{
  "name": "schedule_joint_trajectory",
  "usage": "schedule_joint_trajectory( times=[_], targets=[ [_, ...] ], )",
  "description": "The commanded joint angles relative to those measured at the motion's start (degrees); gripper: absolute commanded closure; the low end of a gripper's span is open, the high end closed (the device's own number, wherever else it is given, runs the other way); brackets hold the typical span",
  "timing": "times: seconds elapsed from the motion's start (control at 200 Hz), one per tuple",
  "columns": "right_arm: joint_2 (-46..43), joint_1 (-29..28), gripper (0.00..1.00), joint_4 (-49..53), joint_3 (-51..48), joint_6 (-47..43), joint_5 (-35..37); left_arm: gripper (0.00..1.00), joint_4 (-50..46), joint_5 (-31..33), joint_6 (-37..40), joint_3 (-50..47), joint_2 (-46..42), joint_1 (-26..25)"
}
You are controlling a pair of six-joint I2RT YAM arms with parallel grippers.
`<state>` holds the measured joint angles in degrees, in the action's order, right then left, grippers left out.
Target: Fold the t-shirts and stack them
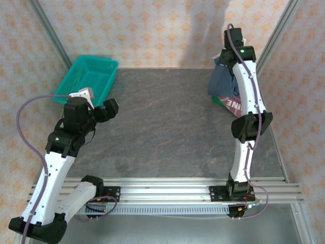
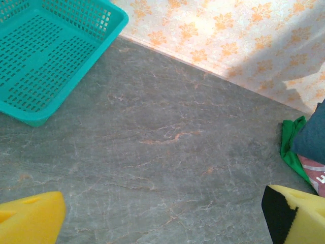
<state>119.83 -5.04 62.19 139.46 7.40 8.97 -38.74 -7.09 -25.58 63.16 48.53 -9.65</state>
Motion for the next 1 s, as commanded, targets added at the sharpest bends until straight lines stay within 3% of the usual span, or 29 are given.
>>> schedule_joint_trajectory(
  times=[0.0,0.26,0.54,0.991],
  targets=[
    [-3.55,2.98,1.00,-4.30,-6.69,2.40,-2.01,0.00,-0.69,0.89,0.49,-0.40,-0.37,0.16],
    [-8.62,10.94,1.00,-14.77,-25.53,5.61,-7.72,0.00,-4.00,2.20,1.30,0.73,-1.27,0.17],
    [-9.51,17.82,1.00,-22.16,-36.64,7.45,-12.70,0.00,-7.38,3.01,1.52,2.45,-1.33,0.11],
    [-0.57,23.62,1.00,-22.52,-31.80,6.05,-17.76,0.00,-11.88,4.43,1.77,4.02,-2.57,0.16]
  ],
)
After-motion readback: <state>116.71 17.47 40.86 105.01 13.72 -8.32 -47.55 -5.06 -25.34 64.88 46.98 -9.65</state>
